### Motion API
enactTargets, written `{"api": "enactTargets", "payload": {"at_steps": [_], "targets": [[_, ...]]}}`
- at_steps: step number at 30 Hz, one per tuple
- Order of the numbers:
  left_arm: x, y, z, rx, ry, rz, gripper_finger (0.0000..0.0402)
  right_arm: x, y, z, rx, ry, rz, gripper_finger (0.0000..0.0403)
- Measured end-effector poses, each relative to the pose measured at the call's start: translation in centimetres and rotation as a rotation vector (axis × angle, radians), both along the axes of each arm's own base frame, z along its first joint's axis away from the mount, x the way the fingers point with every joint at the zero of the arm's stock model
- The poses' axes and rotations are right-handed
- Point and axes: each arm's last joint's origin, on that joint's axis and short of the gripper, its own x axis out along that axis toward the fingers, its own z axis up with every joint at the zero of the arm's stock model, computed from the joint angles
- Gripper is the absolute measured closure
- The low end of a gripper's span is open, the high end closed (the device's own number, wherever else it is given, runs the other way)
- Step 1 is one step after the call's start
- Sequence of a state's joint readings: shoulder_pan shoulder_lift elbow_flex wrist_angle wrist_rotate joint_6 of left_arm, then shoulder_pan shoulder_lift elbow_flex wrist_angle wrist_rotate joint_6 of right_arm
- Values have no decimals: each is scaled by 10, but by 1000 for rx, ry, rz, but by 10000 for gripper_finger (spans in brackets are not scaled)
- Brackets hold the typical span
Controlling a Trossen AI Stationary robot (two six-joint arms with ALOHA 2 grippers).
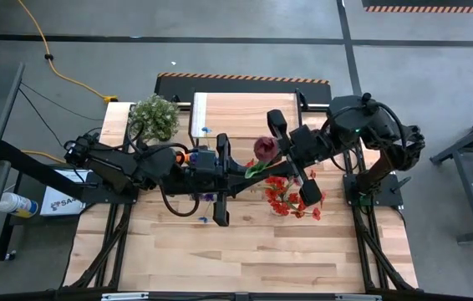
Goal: Pick and place flowers into a vace then onto a shelf
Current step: Put the dark red flower into the right transparent vase
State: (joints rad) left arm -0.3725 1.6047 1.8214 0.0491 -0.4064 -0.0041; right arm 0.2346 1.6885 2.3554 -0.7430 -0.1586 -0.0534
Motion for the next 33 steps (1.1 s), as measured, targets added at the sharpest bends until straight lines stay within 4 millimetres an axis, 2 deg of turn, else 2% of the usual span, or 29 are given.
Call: {"api": "enactTargets", "payload": {"at_steps": [8, 14, 19, 26, 33], "targets": [[0, 0, -1, -2, 5, 0, 364, -1, -1, -1, -39, 7, -40, 398], [1, 0, -1, -31, 3, -22, 263, -6, -2, 0, -55, 11, -50, 400], [1, -1, -1, -61, 9, -47, 200, -17, -8, 3, -78, 20, -110, 402], [1, -1, -2, -88, 17, -65, 144, -40, -15, 11, -83, 15, -182, 402], [0, -4, -3, -110, 20, -131, 114, -59, -24, 16, -119, 19, -294, 403]]}}
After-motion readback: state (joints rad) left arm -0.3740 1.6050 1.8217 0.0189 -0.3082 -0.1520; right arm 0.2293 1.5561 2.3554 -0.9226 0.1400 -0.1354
